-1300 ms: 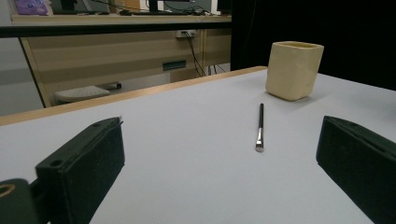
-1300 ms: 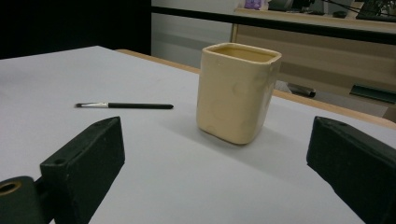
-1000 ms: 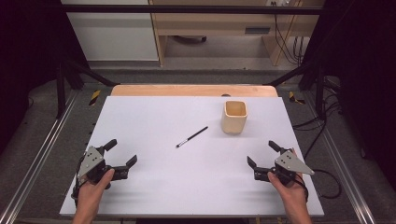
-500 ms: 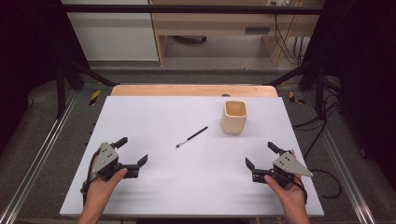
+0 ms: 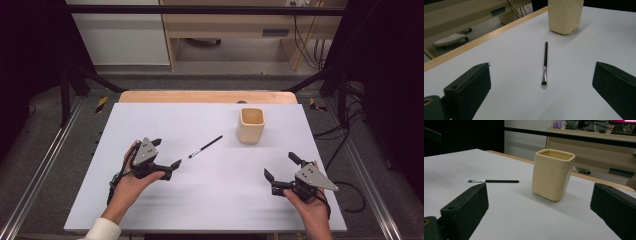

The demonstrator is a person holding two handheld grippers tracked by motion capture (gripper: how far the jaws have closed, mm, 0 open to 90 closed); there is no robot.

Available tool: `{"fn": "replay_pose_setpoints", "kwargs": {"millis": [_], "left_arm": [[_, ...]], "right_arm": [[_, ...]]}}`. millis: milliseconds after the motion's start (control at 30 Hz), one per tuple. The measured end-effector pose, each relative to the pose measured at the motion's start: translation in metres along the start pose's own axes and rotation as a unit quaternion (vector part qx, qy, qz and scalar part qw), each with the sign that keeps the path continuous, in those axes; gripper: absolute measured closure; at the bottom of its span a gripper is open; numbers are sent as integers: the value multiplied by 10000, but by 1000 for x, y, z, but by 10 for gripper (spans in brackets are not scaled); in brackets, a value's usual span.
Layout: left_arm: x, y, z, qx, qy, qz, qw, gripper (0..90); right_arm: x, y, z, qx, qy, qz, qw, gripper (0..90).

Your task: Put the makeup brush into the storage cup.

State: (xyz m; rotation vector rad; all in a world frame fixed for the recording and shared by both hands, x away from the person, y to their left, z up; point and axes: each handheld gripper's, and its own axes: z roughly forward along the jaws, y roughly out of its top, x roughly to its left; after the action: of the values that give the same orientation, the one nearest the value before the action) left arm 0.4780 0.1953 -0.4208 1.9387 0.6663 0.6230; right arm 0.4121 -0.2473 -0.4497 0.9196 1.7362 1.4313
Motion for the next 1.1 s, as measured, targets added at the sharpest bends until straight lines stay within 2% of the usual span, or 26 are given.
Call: {"fn": "replay_pose_setpoints", "kwargs": {"millis": [167,267,567,733,933,1100], "left_arm": [[-4,16,12,318,-53,301,9990,20],[-5,23,18,359,-102,327,9988,20],[-4,40,43,530,-175,299,9980,23],[-4,43,52,537,-266,198,9980,25],[-5,45,61,663,-273,245,9971,26],[-8,47,66,768,-382,225,9961,35]], "right_arm": [[0,0,-1,0,3,-31,10000,19],[0,0,-1,-17,-6,-23,10000,19],[0,0,-1,-14,-1,-32,10000,20],[0,0,-1,-12,6,-18,10000,21],[0,0,-1,6,9,-17,10000,22],[0,-1,0,27,32,-8,10000,25]]}}
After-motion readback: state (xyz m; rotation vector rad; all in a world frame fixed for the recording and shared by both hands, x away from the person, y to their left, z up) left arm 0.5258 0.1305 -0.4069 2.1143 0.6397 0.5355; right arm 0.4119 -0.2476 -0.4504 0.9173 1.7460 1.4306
